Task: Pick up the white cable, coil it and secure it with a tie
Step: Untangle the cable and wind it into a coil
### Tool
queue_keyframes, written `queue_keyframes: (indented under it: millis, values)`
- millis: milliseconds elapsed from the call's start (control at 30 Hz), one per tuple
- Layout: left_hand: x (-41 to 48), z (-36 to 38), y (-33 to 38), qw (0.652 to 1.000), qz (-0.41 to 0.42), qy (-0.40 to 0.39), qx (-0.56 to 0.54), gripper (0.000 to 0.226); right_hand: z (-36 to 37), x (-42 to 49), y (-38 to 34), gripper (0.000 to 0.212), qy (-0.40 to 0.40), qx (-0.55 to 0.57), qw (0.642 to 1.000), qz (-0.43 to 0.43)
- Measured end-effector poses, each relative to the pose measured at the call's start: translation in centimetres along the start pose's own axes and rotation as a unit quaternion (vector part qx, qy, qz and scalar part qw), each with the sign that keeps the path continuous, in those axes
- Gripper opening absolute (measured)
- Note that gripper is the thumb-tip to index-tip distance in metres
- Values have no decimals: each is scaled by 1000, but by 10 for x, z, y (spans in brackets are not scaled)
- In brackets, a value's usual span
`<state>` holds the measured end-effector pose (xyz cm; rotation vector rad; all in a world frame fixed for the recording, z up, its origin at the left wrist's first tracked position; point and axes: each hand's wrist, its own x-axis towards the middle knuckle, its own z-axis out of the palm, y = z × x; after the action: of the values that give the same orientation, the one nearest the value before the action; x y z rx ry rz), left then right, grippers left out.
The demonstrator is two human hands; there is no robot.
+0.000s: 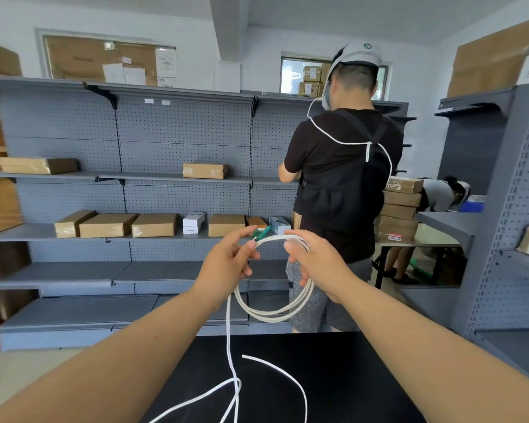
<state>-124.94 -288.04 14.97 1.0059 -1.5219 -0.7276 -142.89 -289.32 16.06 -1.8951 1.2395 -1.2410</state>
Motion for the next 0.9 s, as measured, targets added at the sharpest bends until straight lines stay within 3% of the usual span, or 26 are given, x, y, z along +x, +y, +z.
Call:
queue_keyframes:
  millis: [167,333,600,900]
  values:
    - [1,0,-3,1000,-1,8,18,20,1,1,0,18,18,8,1000,10]
    - [1,-1,-1,999,-4,-37,17,19,0,2,3,23,61,-21,998,28]
    - [3,-3,3,999,4,-23,29,24,-2,-2,-4,29,36,-153,987,-39]
    - [11,-5,8,990,27,-63,122,15,2,-3,0,44,-16,-410,900,-148]
